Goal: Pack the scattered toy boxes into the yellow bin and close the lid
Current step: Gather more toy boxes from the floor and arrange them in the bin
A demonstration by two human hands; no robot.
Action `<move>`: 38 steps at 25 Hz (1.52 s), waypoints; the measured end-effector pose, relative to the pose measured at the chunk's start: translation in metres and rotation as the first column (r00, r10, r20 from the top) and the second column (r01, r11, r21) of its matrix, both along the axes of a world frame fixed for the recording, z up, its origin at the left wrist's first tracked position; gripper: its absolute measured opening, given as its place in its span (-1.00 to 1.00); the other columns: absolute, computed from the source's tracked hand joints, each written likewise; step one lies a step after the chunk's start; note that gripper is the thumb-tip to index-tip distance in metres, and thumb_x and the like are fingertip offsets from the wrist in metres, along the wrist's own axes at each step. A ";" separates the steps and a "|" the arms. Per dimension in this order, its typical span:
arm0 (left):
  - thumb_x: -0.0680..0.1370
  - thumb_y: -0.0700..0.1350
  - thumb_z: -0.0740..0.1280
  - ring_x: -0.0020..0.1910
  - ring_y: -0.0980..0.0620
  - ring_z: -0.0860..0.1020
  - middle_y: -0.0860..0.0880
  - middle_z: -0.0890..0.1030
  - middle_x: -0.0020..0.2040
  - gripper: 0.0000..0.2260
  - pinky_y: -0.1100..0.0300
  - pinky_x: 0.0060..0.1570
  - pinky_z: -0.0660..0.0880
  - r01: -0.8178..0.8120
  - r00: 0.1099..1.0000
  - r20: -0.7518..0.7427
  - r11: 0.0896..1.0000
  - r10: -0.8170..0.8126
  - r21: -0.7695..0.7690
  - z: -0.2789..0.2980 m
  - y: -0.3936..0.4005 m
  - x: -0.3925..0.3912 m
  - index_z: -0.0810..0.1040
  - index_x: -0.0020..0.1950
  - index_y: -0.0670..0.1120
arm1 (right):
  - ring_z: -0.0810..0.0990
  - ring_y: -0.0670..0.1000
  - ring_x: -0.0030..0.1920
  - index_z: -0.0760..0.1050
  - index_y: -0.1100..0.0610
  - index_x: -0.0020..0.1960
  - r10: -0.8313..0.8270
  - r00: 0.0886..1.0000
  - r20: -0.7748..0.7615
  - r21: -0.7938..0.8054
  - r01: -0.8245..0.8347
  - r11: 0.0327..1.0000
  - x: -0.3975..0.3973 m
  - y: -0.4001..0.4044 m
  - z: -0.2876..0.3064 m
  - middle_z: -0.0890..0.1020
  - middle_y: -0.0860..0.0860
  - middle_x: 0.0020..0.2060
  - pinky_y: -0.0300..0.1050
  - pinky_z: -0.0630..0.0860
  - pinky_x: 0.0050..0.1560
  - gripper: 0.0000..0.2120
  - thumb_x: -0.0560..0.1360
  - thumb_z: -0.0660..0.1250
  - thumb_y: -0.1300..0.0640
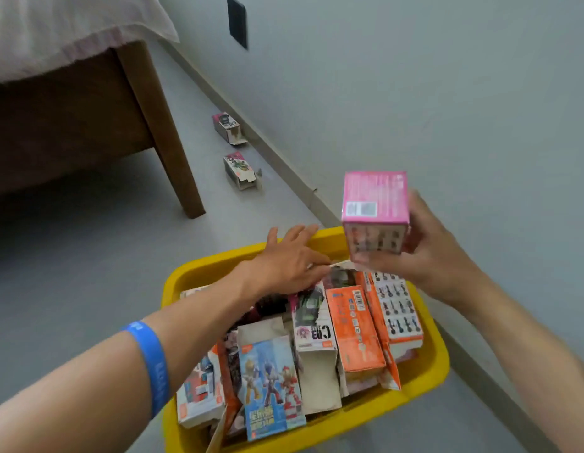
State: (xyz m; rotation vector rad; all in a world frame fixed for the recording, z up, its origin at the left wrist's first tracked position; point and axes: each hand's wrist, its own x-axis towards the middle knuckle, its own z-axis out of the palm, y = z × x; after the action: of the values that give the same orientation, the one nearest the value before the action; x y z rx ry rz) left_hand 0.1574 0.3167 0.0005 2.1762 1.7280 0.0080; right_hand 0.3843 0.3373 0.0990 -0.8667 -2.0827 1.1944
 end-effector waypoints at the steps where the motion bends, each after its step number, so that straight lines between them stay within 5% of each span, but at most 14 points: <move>1: 0.63 0.24 0.05 0.59 -0.15 -0.07 -0.06 -0.02 0.63 -0.63 -0.40 0.43 -0.17 0.008 0.999 -0.040 1.000 -0.008 -0.020 -0.002 -0.001 0.005 0.45 0.39 0.27 | 0.68 -0.10 -0.03 0.41 -0.08 0.18 -0.084 0.996 -0.025 -0.043 0.083 0.996 0.004 0.015 -0.003 0.63 -0.19 0.03 -0.18 0.63 -0.14 -0.43 0.30 0.63 0.05; 5: 0.64 0.20 0.12 0.59 -0.16 -0.18 -0.05 -0.11 0.63 -0.68 -0.41 0.41 -0.28 -0.015 0.998 -0.066 0.993 0.007 -0.120 0.003 -0.002 0.012 0.59 0.24 0.21 | 0.62 -0.16 -0.14 0.46 -0.15 0.04 -0.160 0.959 0.233 0.045 0.154 0.987 0.000 0.049 -0.019 0.61 -0.20 -0.06 -0.24 0.54 -0.20 -0.53 0.26 0.63 -0.03; 9: 0.59 0.19 0.25 0.49 -0.10 0.20 -0.02 0.31 0.51 -0.57 -0.19 0.45 0.09 -0.035 0.989 0.143 0.998 0.027 0.055 0.005 -0.005 0.007 0.37 0.46 0.22 | 0.52 -0.02 0.05 0.47 -0.13 0.19 -0.068 0.740 0.669 0.226 -0.115 0.967 -0.018 0.055 -0.040 0.59 -0.12 0.03 0.06 0.48 0.10 -0.43 0.25 0.56 -0.22; 11: 0.57 0.24 0.26 0.41 -0.03 0.32 0.03 0.42 0.43 -0.54 -0.05 0.39 0.22 -0.061 0.974 0.224 0.987 0.026 0.151 0.000 -0.010 -0.001 0.37 0.46 0.22 | 0.55 -0.03 0.01 0.43 -0.11 0.25 -0.040 0.729 0.684 0.220 -0.154 0.963 -0.020 0.056 -0.047 0.56 -0.11 0.01 0.02 0.51 0.04 -0.40 0.29 0.53 -0.23; 14: 0.60 0.27 0.19 0.51 0.01 0.20 0.06 0.28 0.55 -0.54 -0.07 0.47 0.14 -0.008 0.987 0.158 0.989 -0.016 0.150 -0.007 -0.013 -0.009 0.33 0.49 0.23 | 0.56 -0.07 -0.08 0.34 -0.15 0.28 -0.038 0.693 0.720 0.269 -0.228 0.936 -0.014 0.055 -0.058 0.49 -0.15 -0.02 -0.07 0.51 -0.09 -0.39 0.34 0.49 -0.27; 19: 0.52 0.13 0.43 0.38 0.04 0.41 0.09 0.44 0.46 -0.73 0.00 0.36 0.35 -0.087 0.916 0.402 0.981 0.010 0.174 -0.003 -0.019 -0.015 0.65 0.21 0.18 | 0.57 -0.01 -0.04 0.30 -0.16 0.25 -0.020 0.611 0.792 0.254 -0.299 0.920 -0.022 0.058 -0.061 0.47 -0.14 -0.02 -0.10 0.46 -0.13 -0.41 0.34 0.49 -0.21; 22: 0.40 0.12 0.52 0.34 0.11 0.45 0.07 0.50 0.39 -0.54 0.10 0.34 0.40 -0.291 0.816 0.548 0.950 0.185 0.112 0.000 -0.023 -0.019 0.62 0.27 0.08 | 0.55 -0.05 0.07 0.28 -0.20 0.39 0.083 0.629 0.773 0.143 -0.300 0.943 -0.018 0.062 -0.056 0.49 -0.17 0.11 -0.04 0.51 0.08 -0.30 0.35 0.51 -0.18; 26: 0.32 0.18 0.54 0.27 0.40 0.39 0.32 0.45 0.29 -0.17 0.50 0.20 0.31 -0.148 0.754 0.644 0.989 0.126 -0.020 0.012 -0.028 -0.027 0.23 0.51 0.22 | 0.46 -0.12 0.14 0.09 -0.27 0.55 0.164 0.668 0.725 0.049 -0.288 0.956 -0.017 0.062 -0.054 0.42 -0.24 0.16 -0.09 0.43 0.13 -0.14 0.39 0.50 -0.15; 30: 0.36 0.19 0.55 0.04 0.20 0.59 0.15 0.63 0.07 -0.45 0.23 0.03 0.55 -0.344 0.602 0.766 0.939 0.225 -0.006 0.023 -0.024 -0.023 0.38 0.25 0.21 | 0.47 -0.20 0.14 0.25 -0.17 0.52 0.086 0.884 0.460 0.041 -0.118 0.992 -0.014 0.053 -0.048 0.47 -0.28 0.20 -0.06 0.46 0.19 -0.21 0.38 0.51 -0.17; 34: 0.37 0.13 0.57 -0.02 0.04 0.66 0.04 0.66 0.11 -0.48 0.04 -0.03 0.65 -0.411 0.399 0.854 0.898 0.333 -0.159 0.027 -0.017 -0.010 0.40 0.22 0.11 | 0.46 -0.08 0.17 0.24 -0.19 0.47 0.012 0.843 0.538 0.232 -0.162 0.959 -0.004 0.059 -0.037 0.46 -0.14 0.24 0.00 0.47 0.15 -0.23 0.35 0.48 -0.21; 36: 0.42 0.15 0.51 -0.01 0.11 0.65 0.05 0.63 0.12 -0.51 0.09 -0.04 0.65 -0.438 0.425 0.820 0.880 0.384 -0.185 0.025 -0.020 0.000 0.39 0.24 0.09 | 0.55 -0.07 0.09 0.38 -0.22 0.33 -0.030 0.901 0.432 0.192 -0.060 0.980 0.008 0.064 -0.036 0.52 -0.13 0.17 -0.01 0.54 0.07 -0.43 0.38 0.51 -0.14; 38: 0.49 0.15 0.45 -0.03 0.15 0.62 0.09 0.62 0.06 -0.62 0.13 -0.09 0.61 -0.486 0.591 0.697 0.869 0.406 -0.094 0.019 -0.024 0.012 0.40 0.20 0.08 | 0.63 -0.03 0.02 0.48 -0.21 0.23 -0.118 0.971 0.208 0.006 0.120 0.993 0.023 0.067 -0.035 0.62 -0.08 0.08 -0.01 0.60 -0.02 -0.54 0.39 0.55 -0.06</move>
State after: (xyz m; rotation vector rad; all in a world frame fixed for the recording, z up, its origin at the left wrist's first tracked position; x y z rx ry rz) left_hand 0.1689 0.2923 0.0194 1.4027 1.7345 0.9596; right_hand 0.4077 0.4047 0.0635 -1.1464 -2.1559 1.0872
